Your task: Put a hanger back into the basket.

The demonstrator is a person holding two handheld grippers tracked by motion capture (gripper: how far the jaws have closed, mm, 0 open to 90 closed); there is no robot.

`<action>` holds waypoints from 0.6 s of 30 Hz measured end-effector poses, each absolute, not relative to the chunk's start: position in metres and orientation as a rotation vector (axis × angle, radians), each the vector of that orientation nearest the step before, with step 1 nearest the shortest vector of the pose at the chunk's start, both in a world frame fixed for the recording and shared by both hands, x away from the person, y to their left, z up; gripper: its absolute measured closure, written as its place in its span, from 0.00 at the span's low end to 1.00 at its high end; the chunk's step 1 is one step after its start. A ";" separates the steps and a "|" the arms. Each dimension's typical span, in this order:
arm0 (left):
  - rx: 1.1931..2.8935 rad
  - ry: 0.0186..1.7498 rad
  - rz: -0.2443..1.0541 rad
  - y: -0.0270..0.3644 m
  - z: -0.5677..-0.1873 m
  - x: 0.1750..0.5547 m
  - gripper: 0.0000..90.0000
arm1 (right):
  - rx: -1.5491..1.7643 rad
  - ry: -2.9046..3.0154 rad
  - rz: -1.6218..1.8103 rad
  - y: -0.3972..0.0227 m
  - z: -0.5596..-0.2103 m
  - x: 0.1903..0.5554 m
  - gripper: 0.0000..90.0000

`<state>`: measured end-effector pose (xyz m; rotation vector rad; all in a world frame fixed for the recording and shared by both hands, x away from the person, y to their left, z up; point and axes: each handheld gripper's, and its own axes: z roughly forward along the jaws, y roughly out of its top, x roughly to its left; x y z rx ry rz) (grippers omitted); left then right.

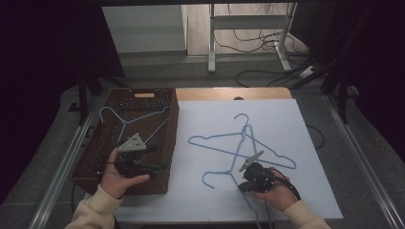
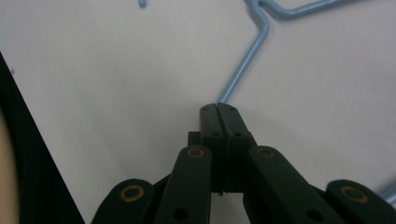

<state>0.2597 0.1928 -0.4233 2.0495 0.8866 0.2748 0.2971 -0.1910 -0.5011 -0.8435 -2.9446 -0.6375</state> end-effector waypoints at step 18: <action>2.049 0.884 0.280 0.192 -0.422 0.259 0.26 | -1.285 -3.035 -0.809 -0.212 -0.488 0.392 1.00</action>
